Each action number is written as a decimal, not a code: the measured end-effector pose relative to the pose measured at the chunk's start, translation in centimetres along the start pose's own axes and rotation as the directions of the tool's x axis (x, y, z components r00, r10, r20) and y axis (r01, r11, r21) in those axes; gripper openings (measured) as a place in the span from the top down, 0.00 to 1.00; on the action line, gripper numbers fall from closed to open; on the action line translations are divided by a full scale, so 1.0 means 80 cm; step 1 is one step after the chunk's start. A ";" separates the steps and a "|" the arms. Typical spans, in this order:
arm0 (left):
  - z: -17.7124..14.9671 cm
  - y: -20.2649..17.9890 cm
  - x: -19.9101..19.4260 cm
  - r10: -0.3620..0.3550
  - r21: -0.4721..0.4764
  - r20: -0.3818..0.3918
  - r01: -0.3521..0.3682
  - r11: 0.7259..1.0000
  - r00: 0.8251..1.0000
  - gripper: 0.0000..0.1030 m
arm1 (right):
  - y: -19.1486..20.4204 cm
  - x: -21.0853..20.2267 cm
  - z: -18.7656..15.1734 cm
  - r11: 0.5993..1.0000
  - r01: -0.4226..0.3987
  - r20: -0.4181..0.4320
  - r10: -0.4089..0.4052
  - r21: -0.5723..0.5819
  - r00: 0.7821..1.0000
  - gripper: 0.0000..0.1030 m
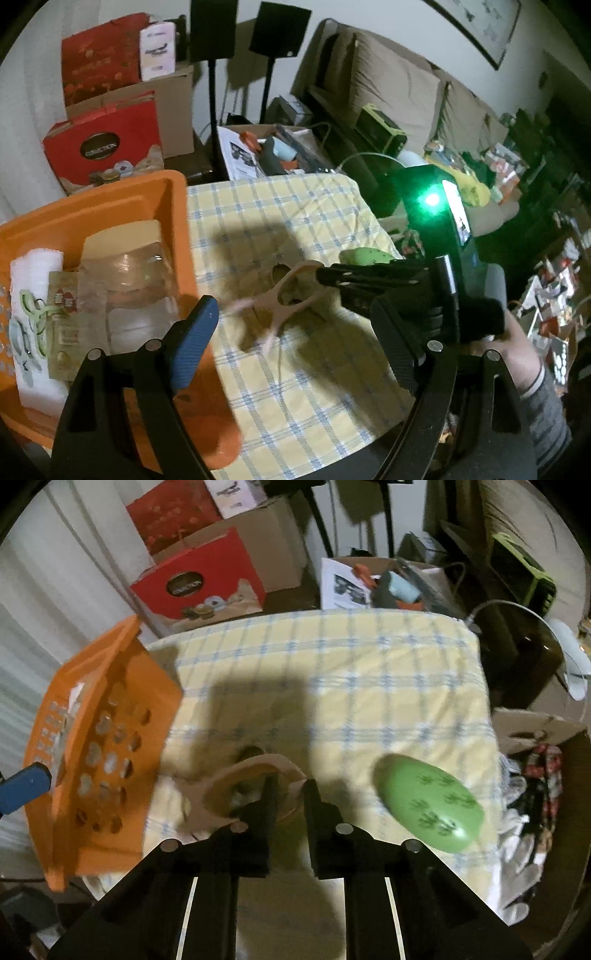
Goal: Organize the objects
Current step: 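Close the right tool on the pink clothespin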
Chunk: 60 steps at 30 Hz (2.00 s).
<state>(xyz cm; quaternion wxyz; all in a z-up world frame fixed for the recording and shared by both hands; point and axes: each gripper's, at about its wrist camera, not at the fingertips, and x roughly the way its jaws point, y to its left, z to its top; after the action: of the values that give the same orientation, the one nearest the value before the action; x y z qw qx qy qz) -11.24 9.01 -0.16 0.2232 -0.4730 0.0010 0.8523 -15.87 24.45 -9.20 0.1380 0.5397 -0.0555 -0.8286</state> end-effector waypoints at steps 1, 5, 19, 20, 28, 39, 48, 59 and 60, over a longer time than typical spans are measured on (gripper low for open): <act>-0.001 -0.004 0.002 0.000 0.007 -0.007 0.000 1.000 1.000 0.20 | -0.006 -0.003 -0.004 1.000 0.015 -0.005 -0.015 0.000 1.000 0.88; -0.007 -0.026 0.014 -0.006 0.050 -0.042 0.008 0.999 0.999 0.20 | -0.033 -0.013 -0.023 0.998 0.060 -0.014 -0.060 -0.001 0.998 0.88; -0.011 -0.039 0.038 0.015 0.061 -0.089 -0.010 0.998 0.996 0.20 | -0.038 -0.031 -0.015 0.992 -0.103 0.051 0.100 0.071 0.994 0.72; -0.012 -0.037 0.038 0.018 0.062 -0.091 -0.012 0.998 0.996 0.20 | -0.033 -0.027 -0.012 0.993 -0.101 0.044 0.098 0.061 0.994 0.72; -0.011 -0.030 0.036 0.018 0.055 -0.091 -0.013 0.998 0.996 0.20 | -0.017 0.010 -0.003 0.997 -0.072 -0.037 0.073 0.017 0.997 0.72; -0.004 -0.016 0.032 -0.067 -0.056 -0.076 0.062 0.996 0.995 0.19 | -0.031 0.010 -0.029 0.999 -0.041 -0.083 0.040 -0.010 0.996 0.90; -0.007 -0.039 0.054 -0.025 -0.071 -0.086 0.018 0.997 0.996 0.13 | -0.062 -0.026 -0.065 1.000 0.000 -0.072 0.000 0.002 0.997 0.91; -0.031 -0.064 0.089 -0.075 -0.114 -0.149 0.058 0.992 0.986 0.15 | -0.077 -0.039 -0.094 0.999 0.001 -0.045 0.001 0.041 0.999 0.91; -0.034 -0.060 0.097 -0.086 -0.145 -0.151 0.064 0.987 0.985 0.16 | -0.076 -0.039 -0.095 0.999 0.001 -0.042 0.001 0.041 0.999 0.91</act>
<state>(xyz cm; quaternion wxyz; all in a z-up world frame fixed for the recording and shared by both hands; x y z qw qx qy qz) -10.73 15.71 -6.90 0.2206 -0.5529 -0.0588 0.8013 -8.78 31.63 -11.03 0.1282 0.5598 -0.0693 -0.8157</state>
